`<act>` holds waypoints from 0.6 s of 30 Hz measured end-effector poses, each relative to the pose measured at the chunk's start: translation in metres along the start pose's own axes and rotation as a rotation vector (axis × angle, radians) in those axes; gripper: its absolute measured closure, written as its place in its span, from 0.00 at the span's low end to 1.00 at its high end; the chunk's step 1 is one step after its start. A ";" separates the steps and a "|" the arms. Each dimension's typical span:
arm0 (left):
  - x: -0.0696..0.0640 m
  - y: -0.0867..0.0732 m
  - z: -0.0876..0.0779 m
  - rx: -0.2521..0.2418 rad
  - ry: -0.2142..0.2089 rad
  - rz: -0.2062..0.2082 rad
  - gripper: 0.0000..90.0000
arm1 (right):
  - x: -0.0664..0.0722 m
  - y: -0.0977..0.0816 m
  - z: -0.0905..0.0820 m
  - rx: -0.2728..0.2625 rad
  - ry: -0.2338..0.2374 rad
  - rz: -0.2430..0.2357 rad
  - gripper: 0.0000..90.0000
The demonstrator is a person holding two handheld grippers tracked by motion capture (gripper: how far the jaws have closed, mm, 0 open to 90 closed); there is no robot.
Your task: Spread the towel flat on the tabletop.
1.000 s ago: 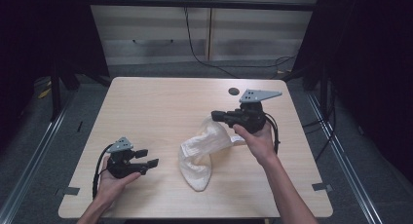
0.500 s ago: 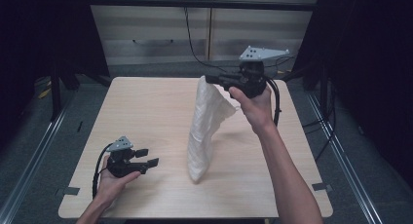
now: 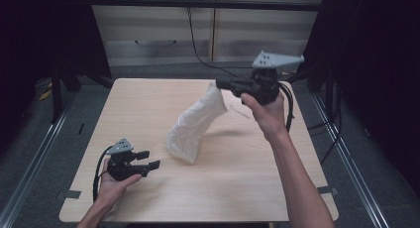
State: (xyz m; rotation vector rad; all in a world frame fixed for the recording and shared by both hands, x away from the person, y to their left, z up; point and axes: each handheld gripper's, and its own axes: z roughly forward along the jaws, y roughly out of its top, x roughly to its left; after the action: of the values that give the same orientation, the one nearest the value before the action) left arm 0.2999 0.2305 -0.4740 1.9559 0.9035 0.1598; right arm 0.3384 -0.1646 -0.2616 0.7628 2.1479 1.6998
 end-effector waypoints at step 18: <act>-0.013 0.030 0.028 -0.001 -0.054 0.045 0.56 | 0.022 -0.182 -0.061 0.156 0.000 0.203 1.00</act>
State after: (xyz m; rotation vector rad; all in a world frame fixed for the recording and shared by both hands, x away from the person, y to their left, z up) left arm 0.3189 0.1937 -0.4622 1.9714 0.8251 0.1327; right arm 0.2476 -0.2296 -0.4188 1.0557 2.2911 1.6374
